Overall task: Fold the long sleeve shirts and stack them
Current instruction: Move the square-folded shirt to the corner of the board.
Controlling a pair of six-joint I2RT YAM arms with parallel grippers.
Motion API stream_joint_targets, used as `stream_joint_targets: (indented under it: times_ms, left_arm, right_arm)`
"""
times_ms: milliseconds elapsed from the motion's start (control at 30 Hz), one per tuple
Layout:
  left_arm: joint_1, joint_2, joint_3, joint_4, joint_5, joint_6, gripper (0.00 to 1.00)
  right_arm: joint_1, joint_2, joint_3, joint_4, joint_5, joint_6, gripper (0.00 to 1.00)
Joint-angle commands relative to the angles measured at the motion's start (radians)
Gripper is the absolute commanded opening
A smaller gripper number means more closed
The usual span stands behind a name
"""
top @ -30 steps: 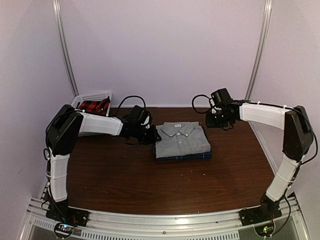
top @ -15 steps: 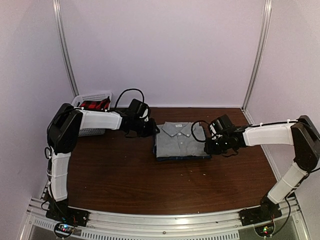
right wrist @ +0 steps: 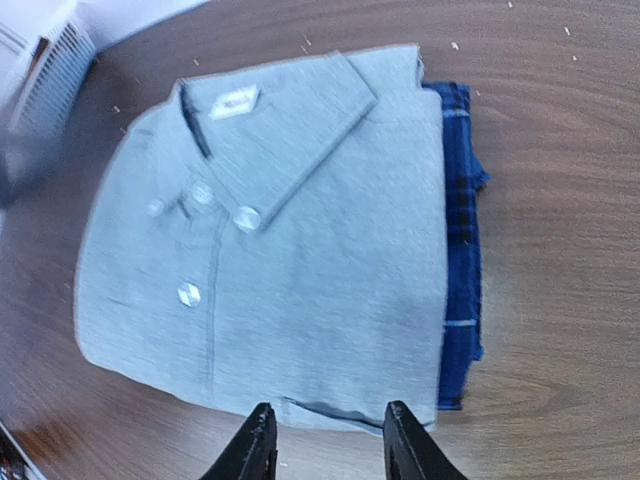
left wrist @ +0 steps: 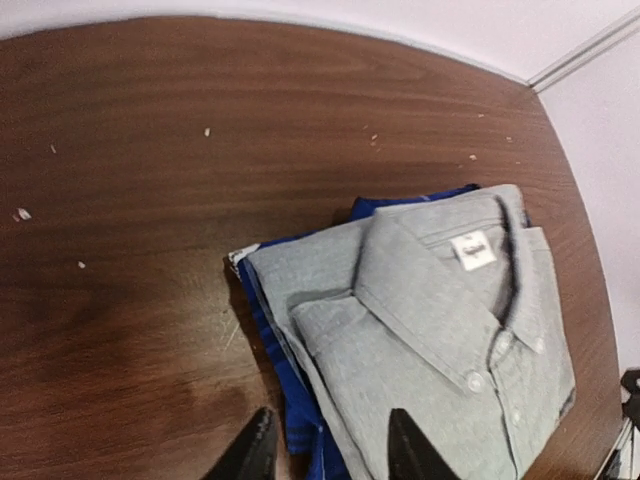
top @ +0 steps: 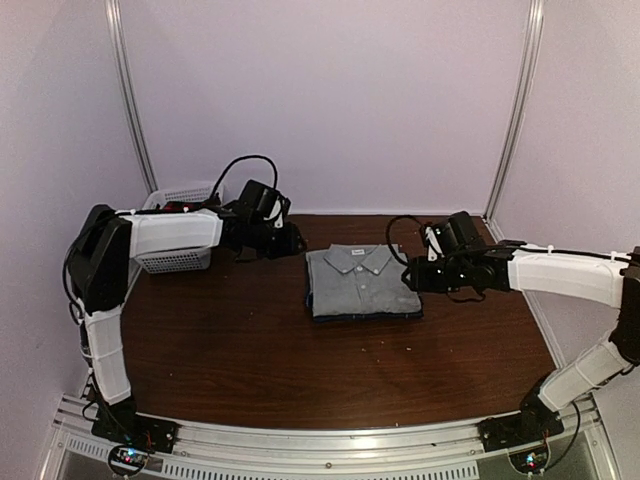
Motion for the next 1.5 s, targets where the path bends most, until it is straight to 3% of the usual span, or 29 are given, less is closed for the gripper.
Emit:
stream_joint_targets:
  times_ms: [0, 100, 167, 200, 300, 600, 867, 1167, 1467]
  left_arm:
    - [0.006, -0.270, -0.095, 0.016, -0.073, 0.109, 0.48]
    - [0.006, -0.416, -0.195, 0.019, -0.108, 0.139, 0.70]
    - [0.006, -0.513, -0.264, 0.021, -0.134, 0.153, 0.83]
    - [0.006, -0.564, -0.300, 0.019, -0.159, 0.156, 0.87]
    - [0.006, -0.696, -0.386, 0.013, -0.189, 0.163, 0.97]
    - [0.007, -0.960, -0.567, -0.081, -0.243, 0.137, 0.98]
    - [0.007, -1.094, -0.672, -0.135, -0.267, 0.100, 0.98]
    - [0.007, -1.104, -0.692, -0.142, -0.267, 0.078, 0.98]
    - [0.007, -1.087, -0.694, -0.140, -0.259, 0.058, 0.98]
  right_arm:
    - [0.056, -0.012, 0.100, -0.008, 0.049, -0.010, 0.50]
    - [0.104, 0.056, 0.198, -0.007, 0.050, -0.028, 0.62]
    - [0.140, 0.125, 0.284, -0.014, 0.046, -0.039, 0.76]
    - [0.158, 0.162, 0.328, -0.017, 0.039, -0.046, 0.81]
    - [0.209, 0.279, 0.459, -0.013, 0.006, -0.058, 0.86]
    - [0.259, 0.693, 0.874, -0.022, -0.123, -0.057, 0.92]
    - [0.256, 0.956, 1.157, -0.029, -0.202, -0.034, 0.94]
    - [0.233, 1.065, 1.174, 0.016, -0.232, 0.024, 0.97]
    - [0.196, 1.056, 1.072, -0.036, -0.124, 0.084, 0.98]
